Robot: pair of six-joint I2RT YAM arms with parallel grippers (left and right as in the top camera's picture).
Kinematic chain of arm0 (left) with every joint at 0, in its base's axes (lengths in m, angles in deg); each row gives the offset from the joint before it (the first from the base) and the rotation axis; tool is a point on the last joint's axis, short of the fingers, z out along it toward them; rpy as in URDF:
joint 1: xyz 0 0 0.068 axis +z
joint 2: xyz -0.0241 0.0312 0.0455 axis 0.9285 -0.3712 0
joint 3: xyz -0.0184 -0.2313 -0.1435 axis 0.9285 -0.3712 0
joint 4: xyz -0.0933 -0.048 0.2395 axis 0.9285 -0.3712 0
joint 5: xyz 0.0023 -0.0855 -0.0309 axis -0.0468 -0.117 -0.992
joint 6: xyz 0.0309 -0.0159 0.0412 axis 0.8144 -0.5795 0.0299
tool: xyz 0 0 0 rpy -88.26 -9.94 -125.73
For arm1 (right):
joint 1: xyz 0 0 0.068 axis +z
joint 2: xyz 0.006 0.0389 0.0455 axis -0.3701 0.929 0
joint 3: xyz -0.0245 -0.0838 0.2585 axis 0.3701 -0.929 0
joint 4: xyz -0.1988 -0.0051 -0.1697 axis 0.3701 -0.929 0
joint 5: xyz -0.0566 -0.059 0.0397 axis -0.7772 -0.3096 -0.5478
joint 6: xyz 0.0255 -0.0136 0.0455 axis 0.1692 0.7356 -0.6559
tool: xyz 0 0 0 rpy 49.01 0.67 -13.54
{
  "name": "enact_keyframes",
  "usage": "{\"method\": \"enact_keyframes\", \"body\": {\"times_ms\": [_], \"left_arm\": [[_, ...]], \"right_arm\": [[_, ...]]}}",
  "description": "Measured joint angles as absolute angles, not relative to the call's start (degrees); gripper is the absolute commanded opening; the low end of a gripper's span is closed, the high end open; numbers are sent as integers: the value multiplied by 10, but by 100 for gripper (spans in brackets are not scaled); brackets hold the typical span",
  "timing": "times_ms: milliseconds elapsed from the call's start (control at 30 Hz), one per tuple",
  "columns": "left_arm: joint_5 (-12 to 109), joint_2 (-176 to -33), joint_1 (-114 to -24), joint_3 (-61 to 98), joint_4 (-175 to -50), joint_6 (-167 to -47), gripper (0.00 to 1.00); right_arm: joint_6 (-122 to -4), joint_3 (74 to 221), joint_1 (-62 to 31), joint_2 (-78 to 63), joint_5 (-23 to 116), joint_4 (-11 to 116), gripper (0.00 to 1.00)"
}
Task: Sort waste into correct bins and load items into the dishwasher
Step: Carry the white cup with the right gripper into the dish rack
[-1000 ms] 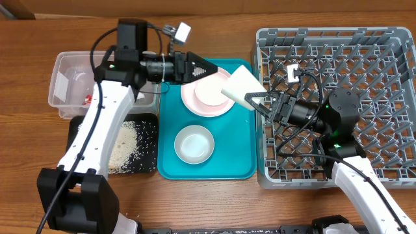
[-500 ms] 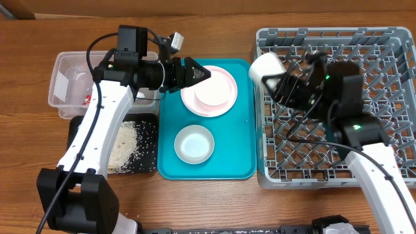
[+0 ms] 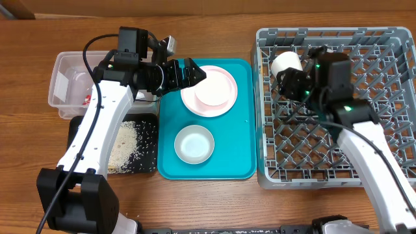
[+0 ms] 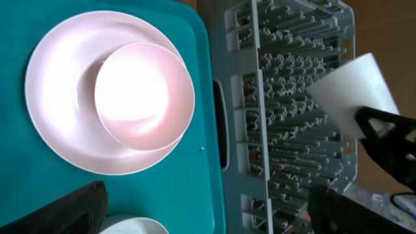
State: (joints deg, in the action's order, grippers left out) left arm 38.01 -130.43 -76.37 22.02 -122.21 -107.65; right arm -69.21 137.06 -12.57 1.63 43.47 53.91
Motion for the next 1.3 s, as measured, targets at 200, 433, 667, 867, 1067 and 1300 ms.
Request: {"method": "enact_keyframes", "body": {"times_ms": [200,433,667,867,1067,1300], "left_arm": [[388,-1304,-764,220,-1222,-1076,100],[426,-1304,-764,220,-1222,-1076,100],[511,-1304,-764,220,-1222,-1076,100],[553,-1304,-764,220,-1222,-1076,100],[564,-1304,-764,220,-1222,-1076,100],[568,-1304,-764,220,-1222,-1076,100]], "right_arm": [[-688,1371,-126,74,428,553,43],[-686,1371,-126,100,426,553,43],[-683,1371,-126,105,424,553,47],[-683,1371,-126,105,424,552,56],[-684,1371,-126,105,424,547,69],[-683,1371,-126,105,420,550,72]]}}
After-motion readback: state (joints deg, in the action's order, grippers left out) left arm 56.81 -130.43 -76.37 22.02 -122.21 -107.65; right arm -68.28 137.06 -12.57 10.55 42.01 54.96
